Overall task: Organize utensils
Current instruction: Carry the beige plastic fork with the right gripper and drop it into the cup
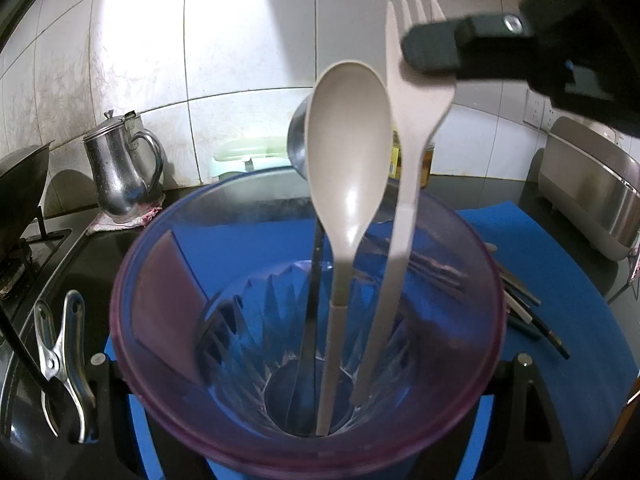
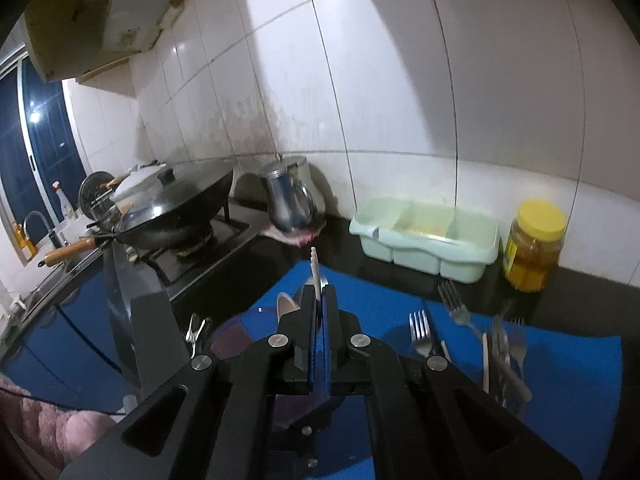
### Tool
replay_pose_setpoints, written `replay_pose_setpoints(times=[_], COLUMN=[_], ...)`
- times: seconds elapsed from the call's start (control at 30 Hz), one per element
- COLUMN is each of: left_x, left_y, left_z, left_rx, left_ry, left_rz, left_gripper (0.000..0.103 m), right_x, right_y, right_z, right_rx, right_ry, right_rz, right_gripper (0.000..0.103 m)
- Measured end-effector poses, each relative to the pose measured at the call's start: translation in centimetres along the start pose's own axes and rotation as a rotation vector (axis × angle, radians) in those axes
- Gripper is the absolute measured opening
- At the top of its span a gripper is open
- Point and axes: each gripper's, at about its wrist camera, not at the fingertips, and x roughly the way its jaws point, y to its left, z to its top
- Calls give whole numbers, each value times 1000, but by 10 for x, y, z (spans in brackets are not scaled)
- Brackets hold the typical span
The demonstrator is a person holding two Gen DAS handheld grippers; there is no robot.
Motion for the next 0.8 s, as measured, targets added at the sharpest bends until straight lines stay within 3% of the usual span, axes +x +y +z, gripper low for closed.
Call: replay_pose_setpoints(times=[0.33,0.43,0.6,0.8], left_x=[0,0,1,1], left_y=[0,0,-2,-3], left_z=[0,1,-1,-2], left_rx=[0,0,0,1], left_ry=[1,1,2,4], left_rz=[0,0,0,1], left_gripper=[85,85,85,85], right_x=[11,12,8,-10], right_y=[-2,-2,-11,-22], right_z=[-8,-7,-6,5], right_rx=[19,23,84,99], right_ry=[73,80,74,10], right_rz=[12,8,47,26], right_gripper=[4,8,27,32])
